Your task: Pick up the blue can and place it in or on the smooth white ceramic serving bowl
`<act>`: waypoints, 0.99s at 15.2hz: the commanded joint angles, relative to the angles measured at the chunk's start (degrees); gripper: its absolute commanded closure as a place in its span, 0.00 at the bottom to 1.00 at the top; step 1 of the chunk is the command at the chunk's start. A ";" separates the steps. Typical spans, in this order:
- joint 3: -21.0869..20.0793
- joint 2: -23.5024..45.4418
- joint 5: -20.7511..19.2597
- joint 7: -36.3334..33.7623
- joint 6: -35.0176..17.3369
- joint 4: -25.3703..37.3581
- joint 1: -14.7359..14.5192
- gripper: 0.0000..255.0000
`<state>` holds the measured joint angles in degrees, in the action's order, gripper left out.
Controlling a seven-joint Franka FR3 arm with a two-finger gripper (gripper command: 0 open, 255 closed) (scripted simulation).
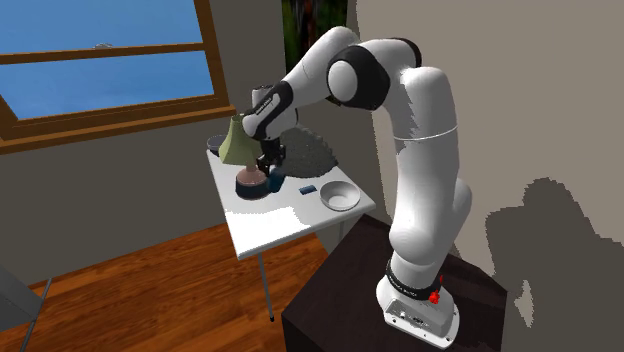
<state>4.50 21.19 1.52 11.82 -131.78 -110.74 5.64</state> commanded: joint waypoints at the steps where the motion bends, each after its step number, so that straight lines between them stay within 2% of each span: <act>1: 0.61 -2.61 0.03 1.96 -0.94 -3.53 1.24 1.00; 8: 3.56 -10.02 -0.01 9.91 -3.28 -13.25 6.11 1.00; 15: 7.53 -15.64 -0.56 18.65 -4.22 -19.74 11.16 1.00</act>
<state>11.39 6.85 1.22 29.18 -136.21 -129.47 16.07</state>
